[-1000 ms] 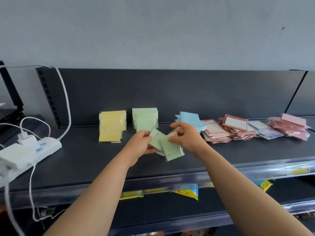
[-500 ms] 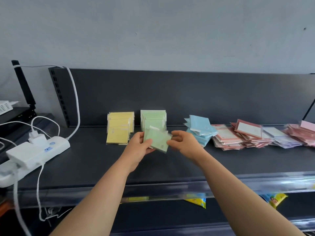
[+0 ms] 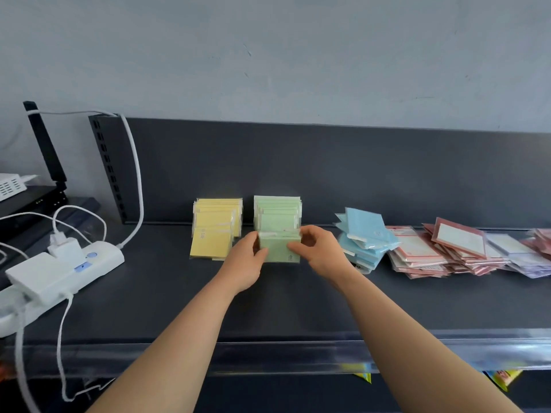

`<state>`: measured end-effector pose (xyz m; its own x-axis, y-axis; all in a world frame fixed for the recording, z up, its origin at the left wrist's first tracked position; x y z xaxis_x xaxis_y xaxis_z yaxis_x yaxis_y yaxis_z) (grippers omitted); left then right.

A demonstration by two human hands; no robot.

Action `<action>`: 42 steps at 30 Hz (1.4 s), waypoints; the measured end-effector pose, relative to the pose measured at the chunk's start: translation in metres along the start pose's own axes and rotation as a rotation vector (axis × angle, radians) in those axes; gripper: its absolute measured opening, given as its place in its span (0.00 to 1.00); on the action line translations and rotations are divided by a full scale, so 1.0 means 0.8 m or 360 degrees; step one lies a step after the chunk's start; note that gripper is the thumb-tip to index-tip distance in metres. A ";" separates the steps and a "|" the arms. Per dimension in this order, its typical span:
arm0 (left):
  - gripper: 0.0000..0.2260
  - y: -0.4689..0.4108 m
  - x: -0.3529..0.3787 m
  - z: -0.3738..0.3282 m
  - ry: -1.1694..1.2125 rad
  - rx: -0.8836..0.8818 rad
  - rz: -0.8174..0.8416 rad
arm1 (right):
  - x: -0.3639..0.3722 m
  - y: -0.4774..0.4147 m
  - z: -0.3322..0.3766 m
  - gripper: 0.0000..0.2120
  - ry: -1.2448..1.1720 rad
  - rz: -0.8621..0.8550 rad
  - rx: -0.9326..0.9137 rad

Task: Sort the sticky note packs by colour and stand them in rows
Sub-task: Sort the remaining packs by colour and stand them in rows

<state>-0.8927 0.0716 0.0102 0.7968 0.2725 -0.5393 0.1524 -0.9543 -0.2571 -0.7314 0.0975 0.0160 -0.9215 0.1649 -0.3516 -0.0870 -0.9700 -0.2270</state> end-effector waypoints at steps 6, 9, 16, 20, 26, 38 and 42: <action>0.12 -0.022 0.023 0.027 -0.0382 -0.0033 0.0079 | 0.015 -0.012 -0.030 0.15 0.0306 0.0079 0.0030; 0.15 -0.028 0.026 0.029 -0.0393 -0.0039 0.0075 | 0.015 -0.020 -0.036 0.15 0.0324 0.0078 0.0036; 0.14 -0.045 0.014 0.033 -0.0216 -0.0156 -0.0136 | 0.029 -0.042 -0.041 0.19 0.0309 0.0051 0.0106; 0.14 -0.052 0.016 0.039 -0.0235 -0.0193 -0.0177 | 0.027 -0.052 -0.042 0.21 0.0406 -0.0055 0.0068; 0.16 -0.055 0.017 0.040 -0.0184 -0.0178 -0.0202 | 0.025 -0.051 -0.044 0.23 0.0327 -0.0113 0.0086; 0.16 -0.050 0.018 0.041 -0.0223 -0.0135 -0.0151 | 0.027 -0.039 -0.041 0.18 0.0406 0.0016 0.0002; 0.15 -0.049 0.018 0.041 -0.0233 -0.0134 -0.0155 | 0.029 -0.038 -0.039 0.17 0.0449 0.0006 -0.0018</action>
<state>-0.9063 0.1170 -0.0140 0.6833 0.3730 -0.6276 0.2779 -0.9278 -0.2489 -0.7381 0.1363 -0.0138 -0.7798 0.2060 -0.5911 -0.0779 -0.9689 -0.2349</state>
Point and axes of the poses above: each hand's wrist, its own y-axis away from the middle knuckle, its own x-axis out of the palm, z = x × y, the point moved 9 cm from there along -y, towards the middle knuckle, and after that the axes turned 12 degrees about -z, right-handed, at the moved point
